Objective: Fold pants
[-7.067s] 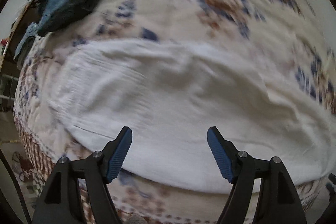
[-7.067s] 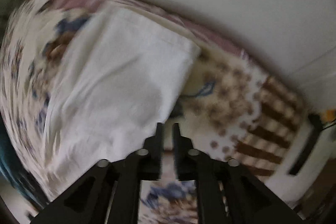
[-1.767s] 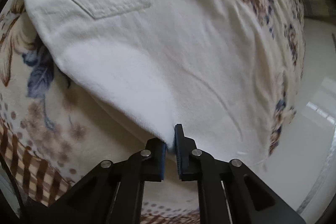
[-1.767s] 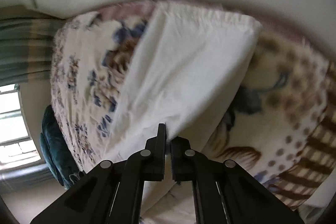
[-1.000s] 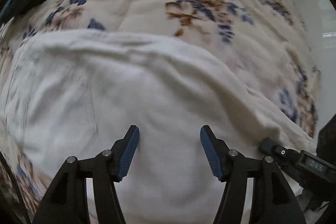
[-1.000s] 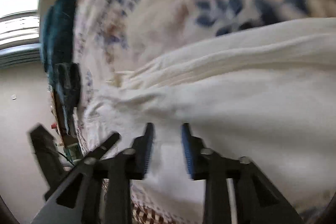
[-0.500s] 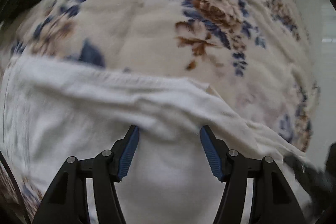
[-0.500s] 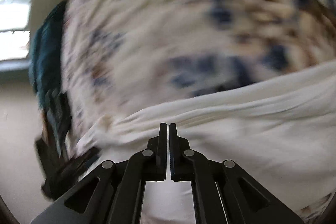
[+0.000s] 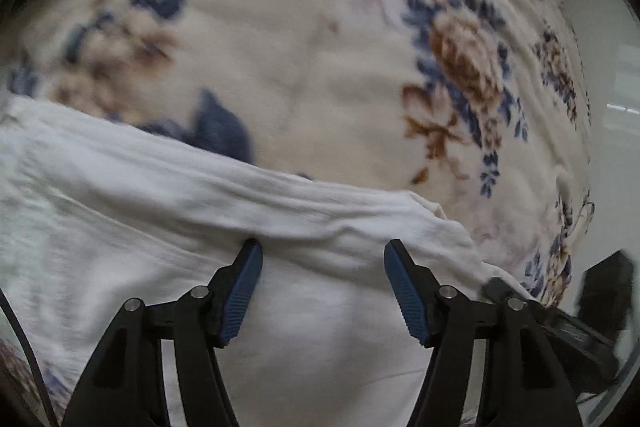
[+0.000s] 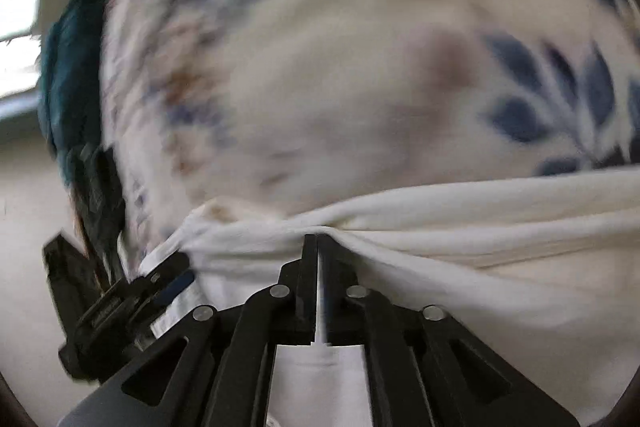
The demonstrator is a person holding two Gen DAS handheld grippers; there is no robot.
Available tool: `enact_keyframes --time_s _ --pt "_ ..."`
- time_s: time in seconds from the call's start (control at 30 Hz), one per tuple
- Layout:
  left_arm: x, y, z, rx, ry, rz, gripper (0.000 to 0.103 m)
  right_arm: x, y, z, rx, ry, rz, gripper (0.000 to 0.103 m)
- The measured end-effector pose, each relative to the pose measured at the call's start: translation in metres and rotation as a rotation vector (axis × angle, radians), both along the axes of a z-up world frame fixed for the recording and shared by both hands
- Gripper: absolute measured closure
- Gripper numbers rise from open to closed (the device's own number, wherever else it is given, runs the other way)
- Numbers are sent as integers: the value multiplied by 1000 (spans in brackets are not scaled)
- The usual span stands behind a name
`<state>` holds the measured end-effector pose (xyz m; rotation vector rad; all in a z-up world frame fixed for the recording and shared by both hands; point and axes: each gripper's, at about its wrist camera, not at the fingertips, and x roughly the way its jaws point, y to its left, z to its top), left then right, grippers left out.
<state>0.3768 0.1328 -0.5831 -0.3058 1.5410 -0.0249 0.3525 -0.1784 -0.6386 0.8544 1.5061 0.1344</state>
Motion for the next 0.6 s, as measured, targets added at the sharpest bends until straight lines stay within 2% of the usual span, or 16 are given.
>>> enact_keyframes --time_s 0.03,0.1,0.13,0.2,0.23,0.3,0.33,0.37,0.43,0.53,0.6 --pt "2 0 4 39 -21 -8 42 6 10 9 5 -27 41 95" --pt "1 6 15 153 -85 -30 42 19 40 29 18 -80 150 85" --pt "-1 11 17 195 -105 -38 42 28 58 33 38 -93 199 75" --pt "-4 24 10 222 -99 -44 42 46 82 26 106 -84 259 72" --pt "-5 31 5 228 -87 -41 42 56 93 19 52 -76 288 73" --pt "-10 47 -1 217 -68 -21 42 72 98 -2 -100 -18 302 97" --pt "-19 64 2 212 -74 -2 42 76 94 -12 -114 9 281 103" --pt "-24 74 5 210 -85 18 42 81 88 -19 -120 30 250 103" --pt "-39 103 22 182 -135 70 41 85 84 -14 -162 38 245 103" --pt "-69 151 57 111 -227 174 41 75 83 28 -137 -24 226 96" --pt "-88 180 73 60 -234 270 40 58 85 58 -147 -89 195 63"
